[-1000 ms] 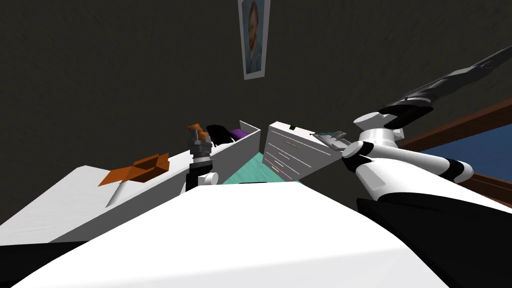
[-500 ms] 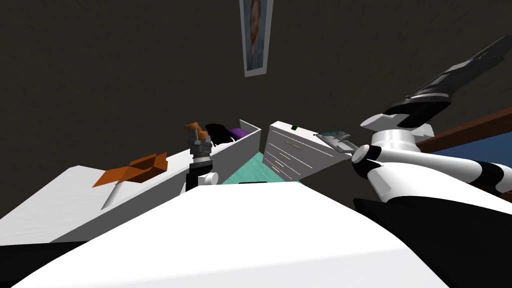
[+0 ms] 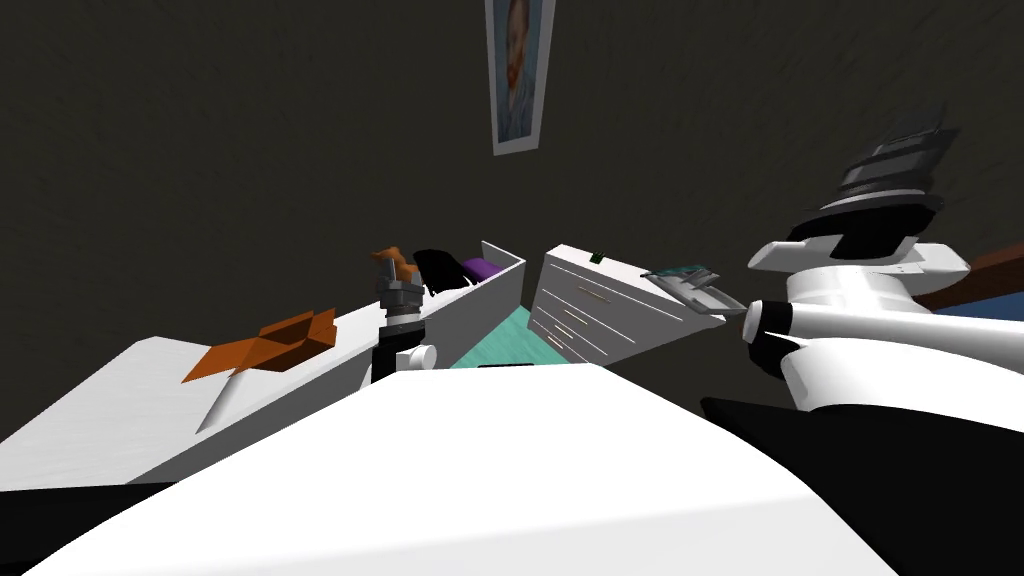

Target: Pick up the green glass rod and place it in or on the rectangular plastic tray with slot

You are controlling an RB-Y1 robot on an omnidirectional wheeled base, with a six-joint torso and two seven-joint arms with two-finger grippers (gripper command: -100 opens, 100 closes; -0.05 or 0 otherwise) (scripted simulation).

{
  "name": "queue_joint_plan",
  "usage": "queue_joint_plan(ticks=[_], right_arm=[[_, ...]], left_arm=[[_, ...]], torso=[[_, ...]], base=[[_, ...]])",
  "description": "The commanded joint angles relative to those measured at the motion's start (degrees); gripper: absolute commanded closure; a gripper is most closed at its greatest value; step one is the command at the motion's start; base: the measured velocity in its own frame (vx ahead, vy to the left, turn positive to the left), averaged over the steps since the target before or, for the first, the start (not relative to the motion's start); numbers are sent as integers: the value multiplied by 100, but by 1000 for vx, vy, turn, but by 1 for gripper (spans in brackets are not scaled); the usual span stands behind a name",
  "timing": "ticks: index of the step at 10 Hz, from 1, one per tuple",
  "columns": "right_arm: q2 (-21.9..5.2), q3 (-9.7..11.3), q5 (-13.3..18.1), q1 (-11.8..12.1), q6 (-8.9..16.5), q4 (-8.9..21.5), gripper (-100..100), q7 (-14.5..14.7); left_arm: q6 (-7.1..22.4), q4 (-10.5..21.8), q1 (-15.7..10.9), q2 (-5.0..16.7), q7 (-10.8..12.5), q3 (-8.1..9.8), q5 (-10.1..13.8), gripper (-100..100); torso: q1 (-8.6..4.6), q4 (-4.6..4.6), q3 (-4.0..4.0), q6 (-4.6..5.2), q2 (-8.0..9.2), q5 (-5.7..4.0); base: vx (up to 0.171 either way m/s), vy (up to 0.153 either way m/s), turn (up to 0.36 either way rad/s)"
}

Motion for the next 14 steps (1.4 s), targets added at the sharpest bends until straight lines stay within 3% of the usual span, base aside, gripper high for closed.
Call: queue_joint_plan(ticks=[1,2,3,4,6,7,8,9,11,12,13,14], right_arm=[[-88,286,286,126,-27,33,-100,15],[-88,402,434,126,-27,33,-100,15],[-88,698,664,126,-27,33,-100,15],[-88,698,684,126,-27,63,-100,15],[-503,1009,1033,705,74,228,-100,470],[-624,728,981,965,132,-344,-100,477],[-716,455,984,1384,341,-836,-100,477],[-871,625,1147,1228,190,-650,-100,477],[-871,1029,1512,879,74,-241,-100,477],[-871,1286,1716,879,74,73,-100,477],[-871,1386,1851,879,74,96,-100,477],[-871,1652,1952,879,74,228,-100,477]], left_arm=[[0,0,0,0,0,0,0,0],[0,0,0,0,0,0,0,0],[0,0,-1,0,0,0,0,0],[0,0,0,0,0,0,0,0],[0,1,1,0,0,0,0,0],[0,0,2,-1,0,0,0,0],[0,0,1,0,0,0,0,0],[0,0,0,0,0,0,0,0],[0,0,-1,0,0,0,0,0],[0,0,-1,0,0,0,0,0],[0,0,0,0,0,0,0,0],[0,0,0,0,0,0,0,0]], torso=[[0,0,0,0,0,0],[-12,3,8,-1,13,-4],[-16,4,10,-1,17,-5],[-15,4,10,-1,17,-5],[13,-3,-10,1,-21,-1],[30,-8,-21,0,-38,5],[24,-5,-12,-3,-20,8],[8,1,2,-2,4,5],[-13,5,13,-1,21,-4],[-15,5,12,0,20,-5],[-15,4,11,0,18,-7],[-14,3,9,-1,15,-6]], base=[[-9,-12,2],[-16,-18,1],[-9,-11,2],[0,0,0],[162,107,28],[82,77,-14],[1,24,5],[-23,-8,5],[-14,-13,0],[0,0,0],[0,0,0],[0,0,0]])
